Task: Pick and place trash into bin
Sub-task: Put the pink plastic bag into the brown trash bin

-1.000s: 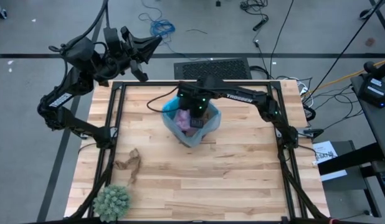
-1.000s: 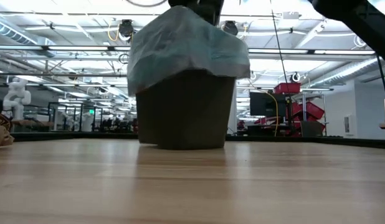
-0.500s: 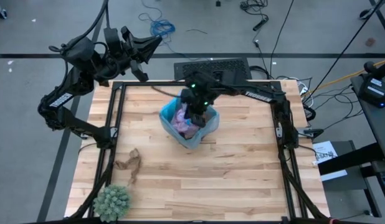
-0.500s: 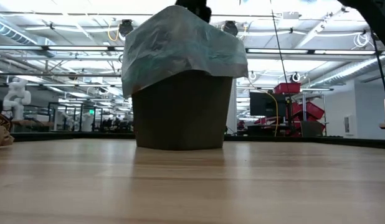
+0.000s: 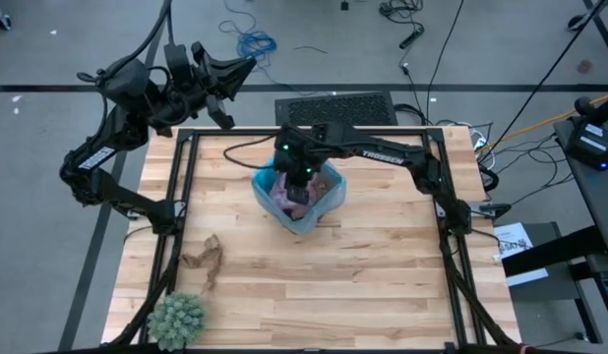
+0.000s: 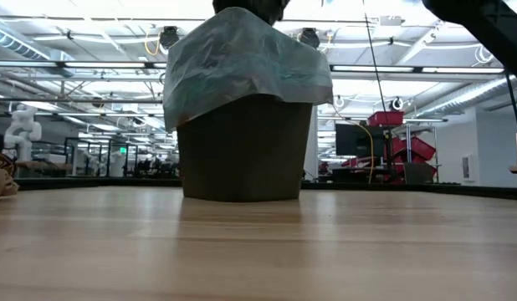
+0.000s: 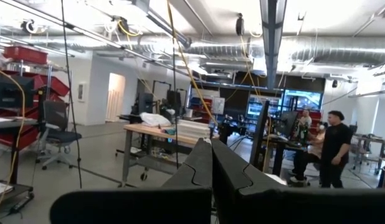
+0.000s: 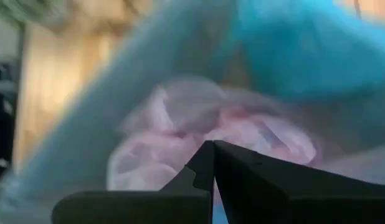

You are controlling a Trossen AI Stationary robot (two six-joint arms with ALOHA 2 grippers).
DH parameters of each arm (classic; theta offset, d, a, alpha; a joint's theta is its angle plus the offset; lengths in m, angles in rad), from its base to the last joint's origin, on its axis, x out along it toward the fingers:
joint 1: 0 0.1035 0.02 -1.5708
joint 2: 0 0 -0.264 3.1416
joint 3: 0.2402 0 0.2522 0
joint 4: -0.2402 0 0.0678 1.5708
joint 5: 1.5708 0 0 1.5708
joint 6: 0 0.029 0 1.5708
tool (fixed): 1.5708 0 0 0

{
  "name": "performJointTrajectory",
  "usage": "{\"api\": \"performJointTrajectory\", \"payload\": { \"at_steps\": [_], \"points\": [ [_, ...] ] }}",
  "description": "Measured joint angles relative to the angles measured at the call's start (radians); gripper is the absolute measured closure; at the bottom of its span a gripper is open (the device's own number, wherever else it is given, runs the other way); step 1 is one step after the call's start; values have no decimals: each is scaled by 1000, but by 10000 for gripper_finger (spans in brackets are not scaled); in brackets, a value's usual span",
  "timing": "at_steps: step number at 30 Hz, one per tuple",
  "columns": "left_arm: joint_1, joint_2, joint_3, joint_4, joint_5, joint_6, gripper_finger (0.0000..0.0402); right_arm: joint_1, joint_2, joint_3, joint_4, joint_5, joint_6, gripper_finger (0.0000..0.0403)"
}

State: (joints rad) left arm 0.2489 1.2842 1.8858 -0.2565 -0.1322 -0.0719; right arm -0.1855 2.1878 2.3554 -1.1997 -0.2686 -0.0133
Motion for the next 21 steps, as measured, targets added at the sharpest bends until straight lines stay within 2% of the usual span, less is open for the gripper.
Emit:
{"api": "performJointTrajectory", "payload": {
  "at_steps": [8, 21],
  "points": [
    [0, 0, 0, 0, 0, 0, 402, 0, 22, 0, -111, 10, -55, 403],
    [0, 0, 0, -9, 0, 1, 402, 10, 107, -47, -162, 4, -102, 403]
  ]
}}
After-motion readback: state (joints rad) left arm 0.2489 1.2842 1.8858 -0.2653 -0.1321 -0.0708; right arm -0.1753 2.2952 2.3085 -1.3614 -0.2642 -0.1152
